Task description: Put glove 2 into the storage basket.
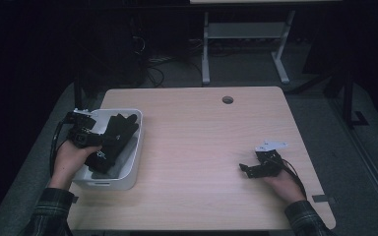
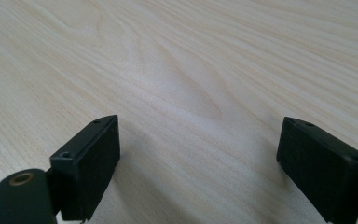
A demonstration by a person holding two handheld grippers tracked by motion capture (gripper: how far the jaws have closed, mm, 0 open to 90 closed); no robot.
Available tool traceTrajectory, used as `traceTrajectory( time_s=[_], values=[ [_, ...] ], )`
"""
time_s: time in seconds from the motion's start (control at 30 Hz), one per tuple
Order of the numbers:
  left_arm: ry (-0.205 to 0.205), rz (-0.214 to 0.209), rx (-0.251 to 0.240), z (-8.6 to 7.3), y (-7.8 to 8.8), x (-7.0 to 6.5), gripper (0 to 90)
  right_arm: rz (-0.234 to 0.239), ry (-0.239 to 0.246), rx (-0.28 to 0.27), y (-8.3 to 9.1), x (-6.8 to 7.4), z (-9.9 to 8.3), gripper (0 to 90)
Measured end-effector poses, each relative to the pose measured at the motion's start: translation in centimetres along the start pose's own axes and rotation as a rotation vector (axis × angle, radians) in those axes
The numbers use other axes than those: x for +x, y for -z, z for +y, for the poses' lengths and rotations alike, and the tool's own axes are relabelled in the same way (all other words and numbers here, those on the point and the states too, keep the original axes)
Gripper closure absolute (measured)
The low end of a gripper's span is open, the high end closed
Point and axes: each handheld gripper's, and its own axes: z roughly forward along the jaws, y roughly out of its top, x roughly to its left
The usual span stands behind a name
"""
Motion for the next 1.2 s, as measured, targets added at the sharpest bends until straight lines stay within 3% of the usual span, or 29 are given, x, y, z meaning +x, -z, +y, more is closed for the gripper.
traceTrajectory(
  time_s=[0.27,0.33,0.5,0.6,0.8,1.2],
  values=[
    [-0.001,0.035,0.046,-0.5,-2.0,0.7,62.7,0.000,0.000,0.000,0.0,0.0,0.0,13.0],
    [-0.013,0.039,0.046,-0.6,-2.2,0.8,57.7,0.000,0.000,0.000,0.0,0.0,0.0,13.0],
    [-0.033,0.086,0.009,-0.4,-1.9,0.7,31.7,0.000,0.000,0.000,0.0,0.0,0.0,13.0],
    [-0.045,0.113,-0.011,-0.2,-1.4,0.7,25.1,0.000,0.000,0.000,0.0,0.0,0.0,13.0],
    [-0.070,0.134,-0.057,0.4,0.1,0.4,20.7,-0.001,0.003,0.001,0.0,0.0,0.0,13.0],
    [-0.116,0.100,-0.128,1.8,1.3,-2.2,20.4,-0.003,0.003,0.001,0.0,0.0,0.0,13.1]
  ],
)
